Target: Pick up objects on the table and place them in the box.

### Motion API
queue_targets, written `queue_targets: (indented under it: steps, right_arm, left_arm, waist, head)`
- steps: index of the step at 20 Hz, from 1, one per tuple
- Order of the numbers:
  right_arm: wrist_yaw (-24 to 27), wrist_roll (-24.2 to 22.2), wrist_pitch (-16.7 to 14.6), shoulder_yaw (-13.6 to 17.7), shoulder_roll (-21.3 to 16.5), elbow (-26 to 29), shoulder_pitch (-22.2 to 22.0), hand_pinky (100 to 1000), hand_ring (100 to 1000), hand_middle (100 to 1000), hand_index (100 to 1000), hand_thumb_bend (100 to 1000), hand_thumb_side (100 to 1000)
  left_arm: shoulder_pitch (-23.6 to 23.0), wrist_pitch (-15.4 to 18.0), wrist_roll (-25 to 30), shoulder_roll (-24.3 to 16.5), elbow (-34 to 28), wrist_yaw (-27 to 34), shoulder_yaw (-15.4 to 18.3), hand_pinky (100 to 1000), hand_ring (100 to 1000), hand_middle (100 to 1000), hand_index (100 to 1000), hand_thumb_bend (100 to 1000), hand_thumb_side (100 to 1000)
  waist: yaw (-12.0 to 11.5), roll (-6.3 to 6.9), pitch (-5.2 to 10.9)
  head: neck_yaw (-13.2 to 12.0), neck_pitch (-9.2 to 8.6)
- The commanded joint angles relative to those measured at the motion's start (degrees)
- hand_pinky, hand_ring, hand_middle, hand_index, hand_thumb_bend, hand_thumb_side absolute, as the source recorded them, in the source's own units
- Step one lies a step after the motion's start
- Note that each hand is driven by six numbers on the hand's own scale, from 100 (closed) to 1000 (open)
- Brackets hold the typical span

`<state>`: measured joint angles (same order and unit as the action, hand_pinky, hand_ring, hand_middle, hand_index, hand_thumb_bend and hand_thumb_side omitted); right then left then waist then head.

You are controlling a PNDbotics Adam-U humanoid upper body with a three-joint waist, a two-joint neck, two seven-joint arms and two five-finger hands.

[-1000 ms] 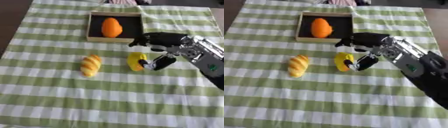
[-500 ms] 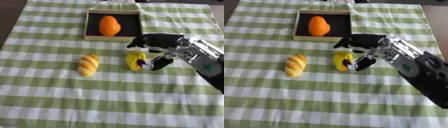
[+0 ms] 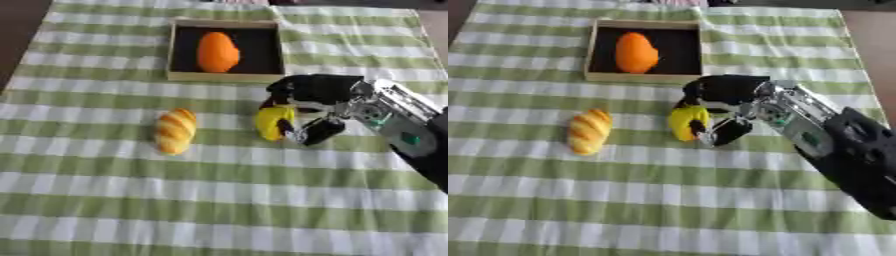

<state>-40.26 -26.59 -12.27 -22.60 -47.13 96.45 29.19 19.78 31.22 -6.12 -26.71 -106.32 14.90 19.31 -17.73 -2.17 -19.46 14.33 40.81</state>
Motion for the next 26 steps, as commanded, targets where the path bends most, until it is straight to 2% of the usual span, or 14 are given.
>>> queue_targets:
  steps: [1, 5, 6, 10, 13, 17, 26]
  right_arm:
    - [0.33, -1.02, -0.79, 0.36, -1.04, 0.01, 0.3, 976, 1000, 583, 778, 100, 387]
    - [1.27, -1.38, -1.3, 0.47, -1.02, 0.26, 0.44, 944, 959, 484, 659, 100, 387]
    - [1.48, -1.13, -1.27, 0.55, -0.98, 0.28, 0.45, 927, 927, 431, 589, 100, 405]
    - [3.21, 1.74, -0.32, 0.87, -0.83, 0.31, 0.46, 887, 843, 357, 498, 100, 387]
    - [4.74, 5.59, 1.15, 1.12, -0.98, 1.0, 0.55, 852, 774, 313, 439, 100, 373]
    - [7.49, 9.32, 2.52, 1.06, -1.31, 2.68, 0.9, 843, 732, 298, 427, 100, 326]
    - [17.58, 11.48, 6.66, 4.34, -3.91, 8.11, 3.69, 841, 724, 275, 409, 100, 238]
  left_arm:
    - [0.86, 0.07, 0.16, -1.28, -0.6, 0.27, 0.39, 754, 734, 635, 823, 100, 569]
    - [0.94, 0.08, -0.06, -1.15, -0.69, 0.29, 0.42, 753, 733, 634, 823, 100, 569]
    - [0.95, 0.08, -0.12, -1.14, -0.71, 0.28, 0.42, 753, 732, 634, 823, 100, 569]
    - [0.98, 0.01, -0.16, -1.06, -0.73, 0.22, 0.35, 751, 731, 633, 822, 100, 569]
    - [1.01, -0.01, -0.19, -1.07, -0.75, 0.17, 0.3, 750, 730, 632, 822, 100, 569]
    - [0.97, 0.01, -0.22, -1.05, -0.69, 0.16, 0.24, 749, 729, 629, 822, 100, 569]
    - [0.93, 0.53, 0.05, -1.09, -0.27, 0.25, -0.07, 748, 728, 627, 822, 100, 568]
  waist:
    - [-0.09, 0.37, 1.02]
    - [-0.15, 0.47, 1.02]
    - [-0.15, 0.49, 1.02]
    - [-0.08, 0.57, 1.09]
    - [-0.04, 0.66, 1.2]
    - [0.06, 0.81, 1.27]
    - [-0.41, 1.34, 1.33]
  head:
    - [0.35, -0.32]
    - [0.5, -0.4]
    - [0.54, -0.44]
    - [0.56, -0.44]
    - [0.59, -0.42]
    - [0.6, -0.28]
    - [1.42, -0.11]
